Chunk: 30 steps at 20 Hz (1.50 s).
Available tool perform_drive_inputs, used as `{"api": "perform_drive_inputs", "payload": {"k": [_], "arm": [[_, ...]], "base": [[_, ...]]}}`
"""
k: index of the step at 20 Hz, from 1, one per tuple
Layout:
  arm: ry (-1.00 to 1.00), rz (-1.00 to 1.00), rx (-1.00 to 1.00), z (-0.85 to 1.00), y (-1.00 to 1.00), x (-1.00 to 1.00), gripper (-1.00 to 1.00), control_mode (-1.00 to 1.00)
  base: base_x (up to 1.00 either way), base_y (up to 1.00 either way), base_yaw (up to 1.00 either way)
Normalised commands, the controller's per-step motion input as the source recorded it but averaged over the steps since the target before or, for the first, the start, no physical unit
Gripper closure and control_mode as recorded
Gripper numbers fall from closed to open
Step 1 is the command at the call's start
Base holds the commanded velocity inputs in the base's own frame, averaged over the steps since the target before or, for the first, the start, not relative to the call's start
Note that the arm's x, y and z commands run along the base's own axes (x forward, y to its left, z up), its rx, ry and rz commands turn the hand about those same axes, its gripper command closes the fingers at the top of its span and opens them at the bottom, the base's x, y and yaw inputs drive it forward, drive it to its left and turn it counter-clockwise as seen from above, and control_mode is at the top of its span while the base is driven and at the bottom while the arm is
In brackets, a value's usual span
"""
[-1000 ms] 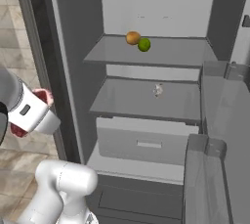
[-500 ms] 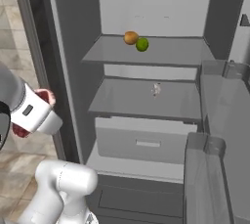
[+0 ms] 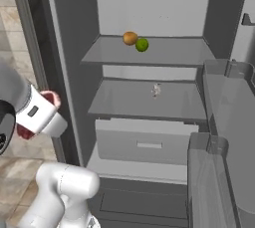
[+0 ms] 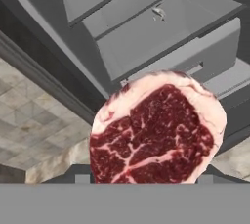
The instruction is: Transport the steak and lime to the fridge. Place the steak on the rack containing meat and place the lime on the rack containing the vegetable, ensuring meats and vegetables are on different racks.
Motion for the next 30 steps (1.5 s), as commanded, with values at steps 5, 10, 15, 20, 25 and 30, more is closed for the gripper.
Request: {"api": "perform_drive_inputs", "payload": {"k": [5,10,15,20,25,30], "arm": [[-0.01,-0.02,0.00,-0.66,-0.44,0.32,1.00,-1.00],[-0.14,0.00,0.00,-0.59,-0.36,0.43,1.00,-1.00],[-0.15,0.00,0.00,-0.35,-0.03,0.65,1.00,-1.00],[0.06,0.00,0.01,-0.17,-0.10,0.74,1.00,-1.00],[0.15,0.03,0.01,-0.11,-0.21,0.69,1.00,-1.00],[0.04,0.04,0.00,-0.26,-0.25,0.57,1.00,-1.00]], "base": [[0.00,0.00,0.00],[0.00,0.00,0.00],[0.00,0.00,0.00],[0.00,0.00,0.00],[0.00,0.00,0.00],[0.00,0.00,0.00]]}}
